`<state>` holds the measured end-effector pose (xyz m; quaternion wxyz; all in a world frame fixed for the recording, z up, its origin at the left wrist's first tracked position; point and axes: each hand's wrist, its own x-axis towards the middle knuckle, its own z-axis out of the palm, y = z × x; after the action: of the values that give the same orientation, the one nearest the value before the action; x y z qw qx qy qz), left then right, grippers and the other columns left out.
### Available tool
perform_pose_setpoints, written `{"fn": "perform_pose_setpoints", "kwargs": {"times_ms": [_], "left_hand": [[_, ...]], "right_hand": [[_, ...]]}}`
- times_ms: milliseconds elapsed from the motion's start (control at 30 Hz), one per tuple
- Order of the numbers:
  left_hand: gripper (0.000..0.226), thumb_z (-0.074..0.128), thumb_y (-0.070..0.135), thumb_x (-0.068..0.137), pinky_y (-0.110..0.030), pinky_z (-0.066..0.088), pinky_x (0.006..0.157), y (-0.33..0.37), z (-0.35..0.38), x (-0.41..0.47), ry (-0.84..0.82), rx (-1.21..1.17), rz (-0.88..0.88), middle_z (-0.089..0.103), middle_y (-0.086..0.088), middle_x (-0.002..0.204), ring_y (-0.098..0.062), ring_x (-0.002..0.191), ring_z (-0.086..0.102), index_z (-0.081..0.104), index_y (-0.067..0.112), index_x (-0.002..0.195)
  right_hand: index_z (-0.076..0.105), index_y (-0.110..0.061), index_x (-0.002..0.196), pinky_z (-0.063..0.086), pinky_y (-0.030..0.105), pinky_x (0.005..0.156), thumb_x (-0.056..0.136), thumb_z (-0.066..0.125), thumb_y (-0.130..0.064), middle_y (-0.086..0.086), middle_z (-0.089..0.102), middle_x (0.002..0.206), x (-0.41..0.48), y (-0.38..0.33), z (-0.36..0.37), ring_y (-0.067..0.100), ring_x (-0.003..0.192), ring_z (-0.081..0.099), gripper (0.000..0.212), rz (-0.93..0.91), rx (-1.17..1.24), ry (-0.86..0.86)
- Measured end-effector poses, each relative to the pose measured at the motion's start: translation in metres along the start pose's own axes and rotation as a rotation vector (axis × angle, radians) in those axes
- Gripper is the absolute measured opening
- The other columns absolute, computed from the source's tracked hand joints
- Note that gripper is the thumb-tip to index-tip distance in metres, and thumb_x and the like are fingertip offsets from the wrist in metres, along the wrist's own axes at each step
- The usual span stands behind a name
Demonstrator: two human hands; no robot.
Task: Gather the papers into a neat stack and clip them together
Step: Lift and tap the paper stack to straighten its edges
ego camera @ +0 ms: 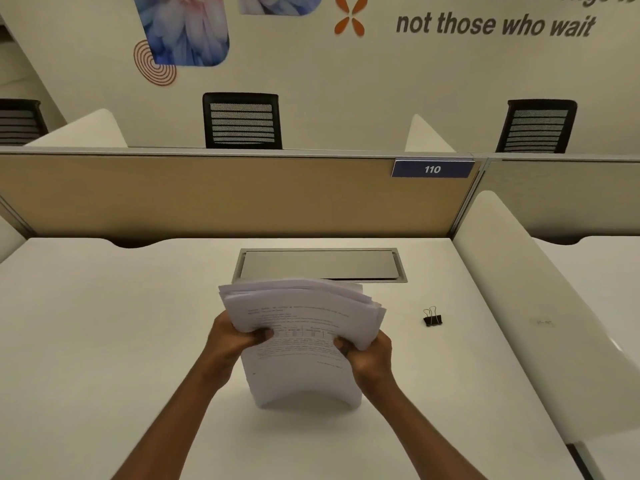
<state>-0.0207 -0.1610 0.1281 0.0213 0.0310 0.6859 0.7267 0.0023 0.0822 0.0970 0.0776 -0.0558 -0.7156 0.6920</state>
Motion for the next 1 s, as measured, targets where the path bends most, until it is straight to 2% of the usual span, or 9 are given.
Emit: {"fn": "perform_pose_setpoints", "kwargs": {"times_ms": [133, 200, 300, 367, 433, 633, 767, 900, 1000], "left_hand": [[0.065, 0.092, 0.037, 0.040, -0.032, 0.059, 0.074, -0.010, 0.005, -0.003, -0.015, 0.017, -0.098, 0.075, -0.010, 0.101, -0.027, 0.095, 0.071, 0.073, 0.019, 0.099], [0.058, 0.090, 0.039, 0.042, -0.033, 0.058, 0.075, -0.010, 0.008, -0.002, 0.011, 0.055, -0.112, 0.076, -0.004, 0.098, -0.024, 0.093, 0.071, 0.074, 0.025, 0.095], [0.035, 0.084, 0.036, 0.052, -0.034, 0.058, 0.074, -0.008, 0.013, -0.005, 0.083, 0.088, -0.089, 0.076, 0.006, 0.092, -0.017, 0.087, 0.071, 0.074, 0.042, 0.085], [0.029, 0.082, 0.030, 0.058, -0.034, 0.058, 0.073, -0.010, 0.016, -0.005, 0.124, 0.101, -0.069, 0.076, 0.009, 0.089, -0.014, 0.084, 0.072, 0.074, 0.045, 0.081], [0.027, 0.082, 0.029, 0.057, -0.036, 0.058, 0.073, -0.012, 0.019, -0.006, 0.166, 0.070, -0.068, 0.077, 0.007, 0.088, -0.015, 0.083, 0.072, 0.075, 0.040, 0.080], [0.051, 0.084, 0.039, 0.047, -0.040, 0.059, 0.077, -0.020, 0.026, -0.010, 0.195, -0.014, -0.102, 0.077, -0.004, 0.095, -0.025, 0.090, 0.072, 0.074, 0.023, 0.094], [0.044, 0.085, 0.038, 0.047, -0.040, 0.058, 0.077, -0.018, 0.026, -0.008, 0.204, -0.020, -0.109, 0.077, -0.002, 0.094, -0.023, 0.088, 0.072, 0.075, 0.027, 0.088], [0.048, 0.086, 0.033, 0.045, -0.042, 0.058, 0.077, -0.017, 0.027, -0.009, 0.226, -0.049, -0.070, 0.076, -0.003, 0.094, -0.022, 0.088, 0.071, 0.072, 0.026, 0.091], [0.060, 0.090, 0.038, 0.042, -0.042, 0.059, 0.073, -0.017, 0.028, -0.008, 0.224, -0.076, -0.037, 0.074, -0.006, 0.094, -0.025, 0.090, 0.069, 0.068, 0.026, 0.097]], "right_hand": [[0.066, -0.027, 0.091, 0.059, 0.030, 0.068, 0.067, 0.073, -0.016, 0.000, 0.074, 0.089, -0.002, 0.006, -0.001, 0.018, 0.085, 0.071, 0.027, -0.016, -0.025, -0.031], [0.067, -0.026, 0.089, 0.060, 0.035, 0.069, 0.069, 0.073, -0.018, -0.002, 0.075, 0.085, 0.000, 0.007, -0.001, 0.020, 0.084, 0.071, 0.023, -0.015, -0.031, -0.028], [0.067, -0.025, 0.087, 0.058, 0.025, 0.065, 0.068, 0.071, -0.017, -0.011, 0.075, 0.080, -0.001, 0.006, 0.000, 0.013, 0.080, 0.071, 0.021, -0.027, 0.009, -0.011], [0.067, -0.024, 0.087, 0.056, 0.020, 0.064, 0.068, 0.070, -0.015, -0.016, 0.075, 0.080, -0.001, 0.006, -0.002, 0.009, 0.080, 0.071, 0.022, -0.035, 0.014, -0.011], [0.067, -0.024, 0.089, 0.057, 0.019, 0.064, 0.069, 0.070, -0.015, -0.017, 0.075, 0.082, -0.002, 0.007, -0.003, 0.008, 0.082, 0.071, 0.022, -0.045, 0.013, -0.013], [0.068, -0.026, 0.094, 0.061, 0.040, 0.072, 0.068, 0.073, -0.026, -0.002, 0.076, 0.089, -0.003, 0.016, -0.006, 0.023, 0.088, 0.071, 0.026, -0.069, 0.023, -0.034], [0.065, -0.017, 0.098, 0.057, 0.026, 0.065, 0.065, 0.070, -0.033, -0.007, 0.076, 0.091, -0.001, 0.005, -0.009, 0.017, 0.085, 0.071, 0.036, -0.110, 0.138, -0.060], [0.059, -0.001, 0.106, 0.056, 0.028, 0.061, 0.075, 0.058, -0.040, -0.001, 0.072, 0.088, 0.006, -0.020, -0.011, 0.017, 0.080, 0.068, 0.050, -0.225, 0.211, -0.047], [0.057, 0.007, 0.102, 0.053, 0.022, 0.058, 0.080, 0.050, -0.044, -0.009, 0.069, 0.082, 0.014, -0.036, -0.011, 0.009, 0.074, 0.065, 0.056, -0.293, 0.210, -0.031]]}}
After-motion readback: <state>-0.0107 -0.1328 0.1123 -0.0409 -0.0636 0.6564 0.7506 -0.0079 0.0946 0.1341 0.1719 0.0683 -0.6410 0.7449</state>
